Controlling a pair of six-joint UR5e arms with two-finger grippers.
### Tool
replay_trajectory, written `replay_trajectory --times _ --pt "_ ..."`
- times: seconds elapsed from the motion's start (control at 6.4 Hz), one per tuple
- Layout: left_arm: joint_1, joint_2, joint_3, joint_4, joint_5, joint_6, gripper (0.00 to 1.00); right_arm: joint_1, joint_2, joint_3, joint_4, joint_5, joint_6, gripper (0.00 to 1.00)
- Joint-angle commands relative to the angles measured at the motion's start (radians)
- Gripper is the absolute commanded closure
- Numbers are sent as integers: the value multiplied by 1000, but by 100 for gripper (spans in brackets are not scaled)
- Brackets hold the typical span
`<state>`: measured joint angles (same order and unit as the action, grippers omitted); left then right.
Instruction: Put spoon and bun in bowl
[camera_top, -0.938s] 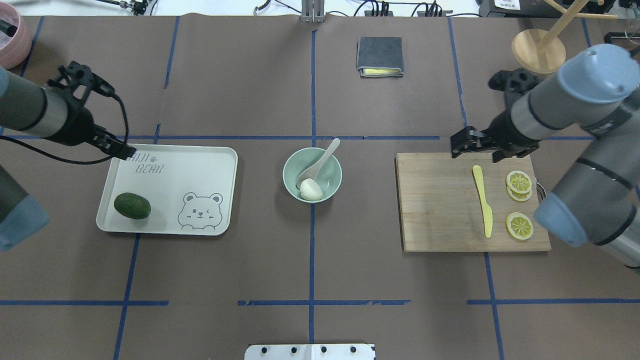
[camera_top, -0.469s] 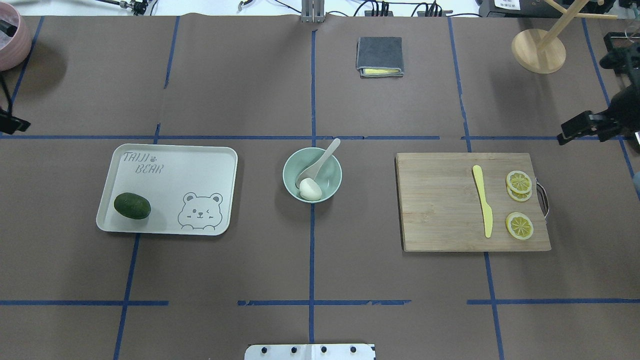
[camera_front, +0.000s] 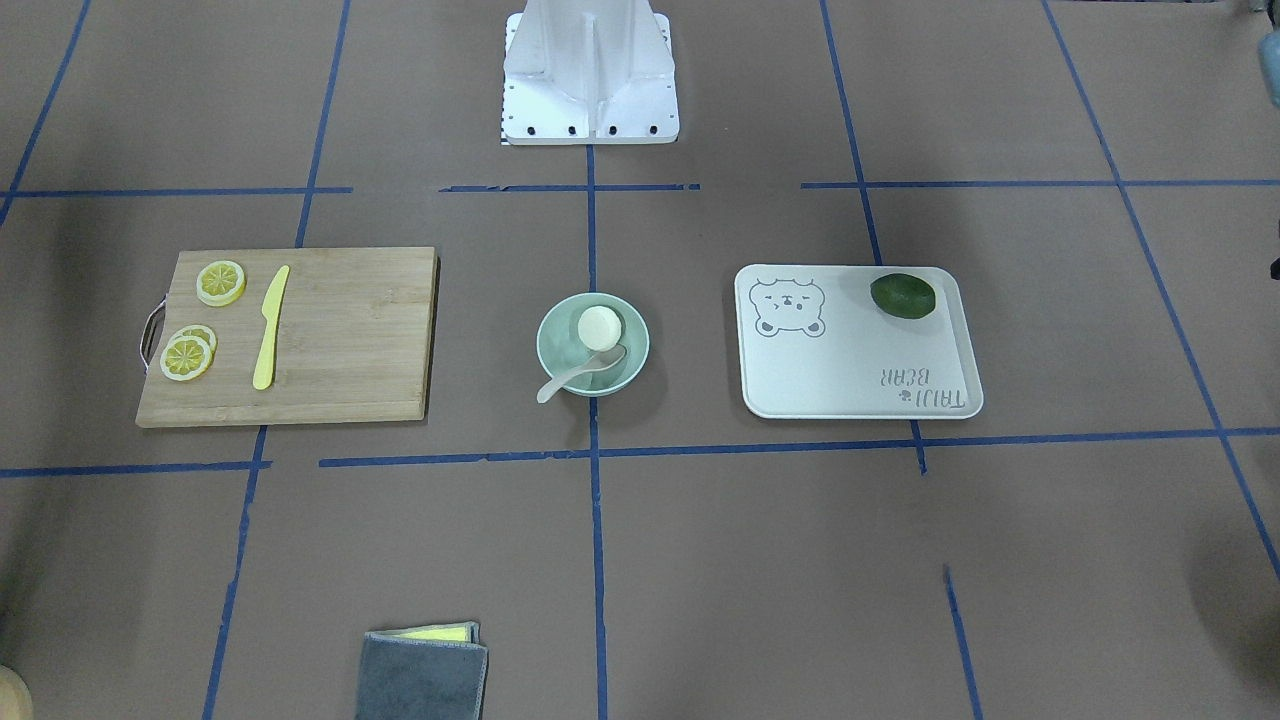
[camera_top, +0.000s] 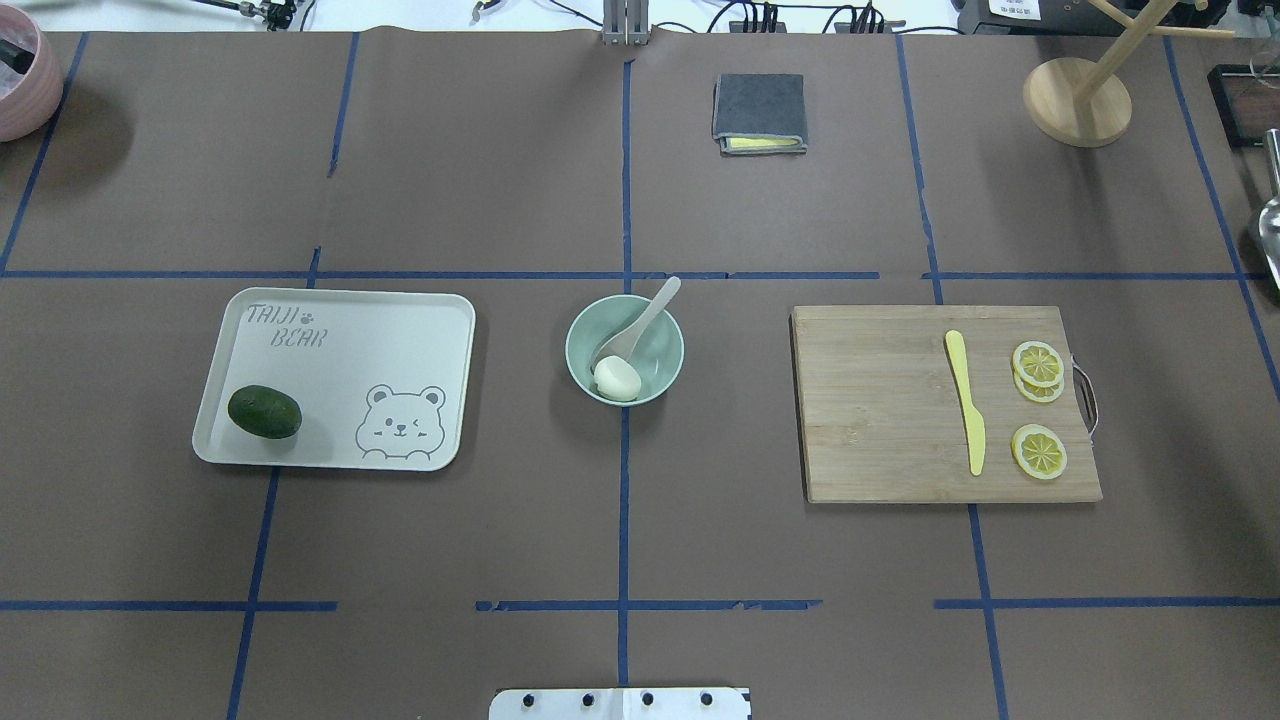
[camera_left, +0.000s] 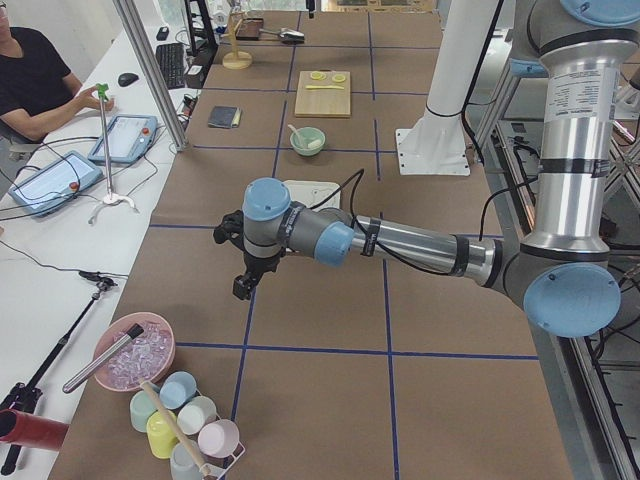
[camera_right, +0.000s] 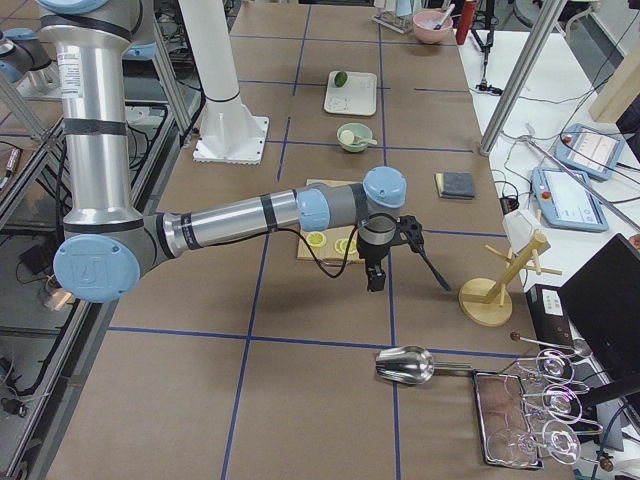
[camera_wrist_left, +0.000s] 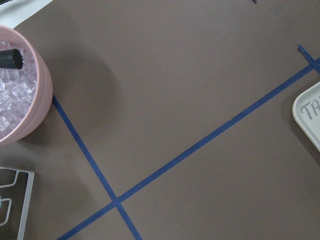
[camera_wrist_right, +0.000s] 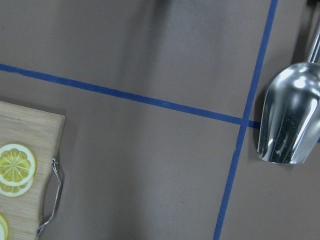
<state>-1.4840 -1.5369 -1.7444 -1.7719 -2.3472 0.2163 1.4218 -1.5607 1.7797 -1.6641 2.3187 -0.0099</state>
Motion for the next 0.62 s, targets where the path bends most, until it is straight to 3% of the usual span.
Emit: replay_trajectory --times 0.0,0.16,0.47 --pt "-16 44 -21 11 -84 -123 0 29 -25 -25 -3 57 -30 0" --pt "-16 47 -36 8 -83 -302 0 41 -35 -25 -3 59 -30 0" --pt "-18 57 -53 -9 -39 -301 0 45 -39 -26 -3 57 -30 0"
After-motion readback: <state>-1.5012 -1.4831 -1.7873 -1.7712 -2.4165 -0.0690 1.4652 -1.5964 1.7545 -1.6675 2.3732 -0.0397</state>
